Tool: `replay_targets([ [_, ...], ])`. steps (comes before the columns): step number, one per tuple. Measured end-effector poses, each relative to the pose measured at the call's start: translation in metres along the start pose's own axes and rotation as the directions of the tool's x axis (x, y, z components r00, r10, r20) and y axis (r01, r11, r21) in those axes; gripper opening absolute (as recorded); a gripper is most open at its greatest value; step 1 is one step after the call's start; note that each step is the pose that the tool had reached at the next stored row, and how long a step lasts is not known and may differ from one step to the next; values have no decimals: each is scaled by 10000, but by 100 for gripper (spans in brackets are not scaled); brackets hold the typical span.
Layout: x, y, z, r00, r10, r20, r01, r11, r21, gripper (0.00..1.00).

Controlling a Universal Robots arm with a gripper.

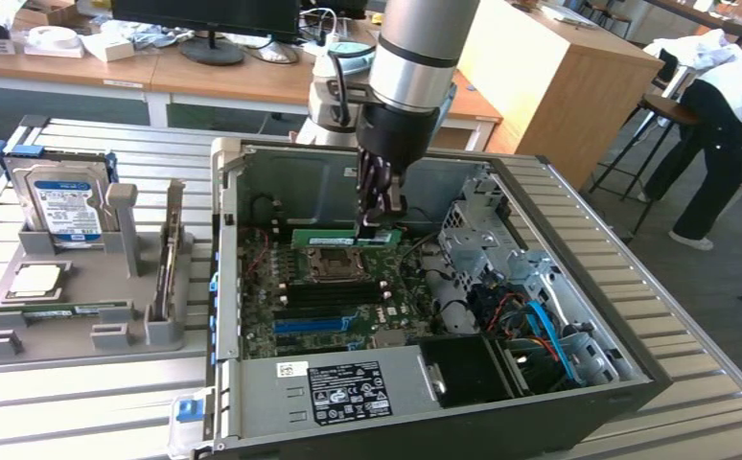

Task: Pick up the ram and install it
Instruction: 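Insert the ram into the slot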

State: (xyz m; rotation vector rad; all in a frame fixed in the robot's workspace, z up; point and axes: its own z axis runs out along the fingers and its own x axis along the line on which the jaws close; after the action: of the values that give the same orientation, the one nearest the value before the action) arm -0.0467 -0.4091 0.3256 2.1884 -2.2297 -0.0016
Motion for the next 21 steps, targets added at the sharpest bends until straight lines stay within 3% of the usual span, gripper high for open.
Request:
replay_targets([
  [21, -3, -4, 291, 10000, 0, -2, 0, 10000, 18, 11],
])
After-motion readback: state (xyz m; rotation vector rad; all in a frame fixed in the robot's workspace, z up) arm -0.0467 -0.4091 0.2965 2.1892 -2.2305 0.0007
